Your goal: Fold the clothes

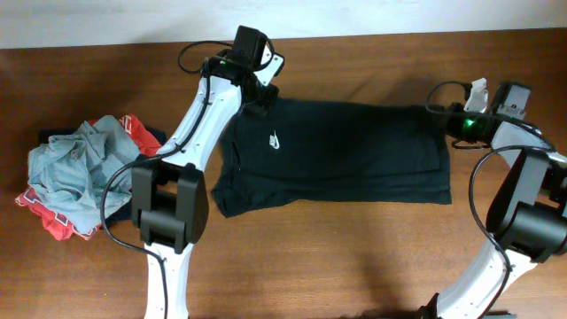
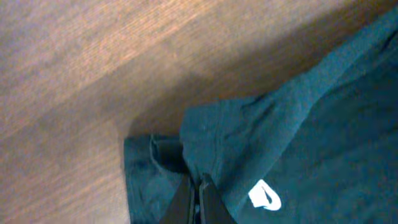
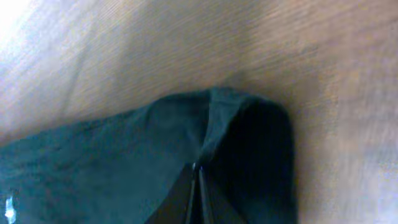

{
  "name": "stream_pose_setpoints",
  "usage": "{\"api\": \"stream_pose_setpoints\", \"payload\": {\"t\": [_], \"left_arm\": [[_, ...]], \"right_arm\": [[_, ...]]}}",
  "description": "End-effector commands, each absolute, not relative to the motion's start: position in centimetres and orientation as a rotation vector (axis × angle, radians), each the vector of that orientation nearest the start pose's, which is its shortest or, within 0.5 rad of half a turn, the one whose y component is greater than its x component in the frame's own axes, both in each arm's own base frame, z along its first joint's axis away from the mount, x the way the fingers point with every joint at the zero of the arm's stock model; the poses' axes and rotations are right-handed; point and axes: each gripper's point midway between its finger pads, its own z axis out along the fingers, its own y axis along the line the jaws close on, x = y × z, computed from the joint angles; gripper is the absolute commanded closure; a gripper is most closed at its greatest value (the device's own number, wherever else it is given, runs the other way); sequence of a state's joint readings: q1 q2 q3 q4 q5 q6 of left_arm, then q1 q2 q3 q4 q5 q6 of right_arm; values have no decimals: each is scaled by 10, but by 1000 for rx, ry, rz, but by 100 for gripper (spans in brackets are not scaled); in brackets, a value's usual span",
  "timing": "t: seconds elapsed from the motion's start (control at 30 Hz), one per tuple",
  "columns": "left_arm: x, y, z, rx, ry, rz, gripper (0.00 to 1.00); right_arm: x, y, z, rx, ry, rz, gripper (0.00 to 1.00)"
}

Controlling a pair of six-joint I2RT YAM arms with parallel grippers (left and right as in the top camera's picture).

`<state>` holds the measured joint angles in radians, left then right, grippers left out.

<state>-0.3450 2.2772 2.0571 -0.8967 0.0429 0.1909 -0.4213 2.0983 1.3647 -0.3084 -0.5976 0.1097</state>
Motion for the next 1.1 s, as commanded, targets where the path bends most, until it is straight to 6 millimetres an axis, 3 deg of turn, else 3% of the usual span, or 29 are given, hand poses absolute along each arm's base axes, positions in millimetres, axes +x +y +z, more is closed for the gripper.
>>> {"api": "stream_pose_setpoints", "payload": {"t": [0.0, 0.13, 0.37, 0.73, 1.07], "left_arm": [[507, -190, 150, 718, 2527, -92, 100], [488, -182, 145, 737, 2607, -78, 100], [465, -171, 135, 750, 2718, -51, 100], [418, -154, 124, 794, 2922, -30, 100], [393, -141, 122, 823, 3030, 13, 100]], "right_arm": [[481, -108, 89, 413, 2377, 629, 96], [462, -112, 97, 493, 2439, 560, 96], [427, -144, 103, 693, 2529, 248, 96], [403, -138, 91, 749, 2632, 241, 96], [389, -143, 85, 819, 2679, 174, 96]]}}
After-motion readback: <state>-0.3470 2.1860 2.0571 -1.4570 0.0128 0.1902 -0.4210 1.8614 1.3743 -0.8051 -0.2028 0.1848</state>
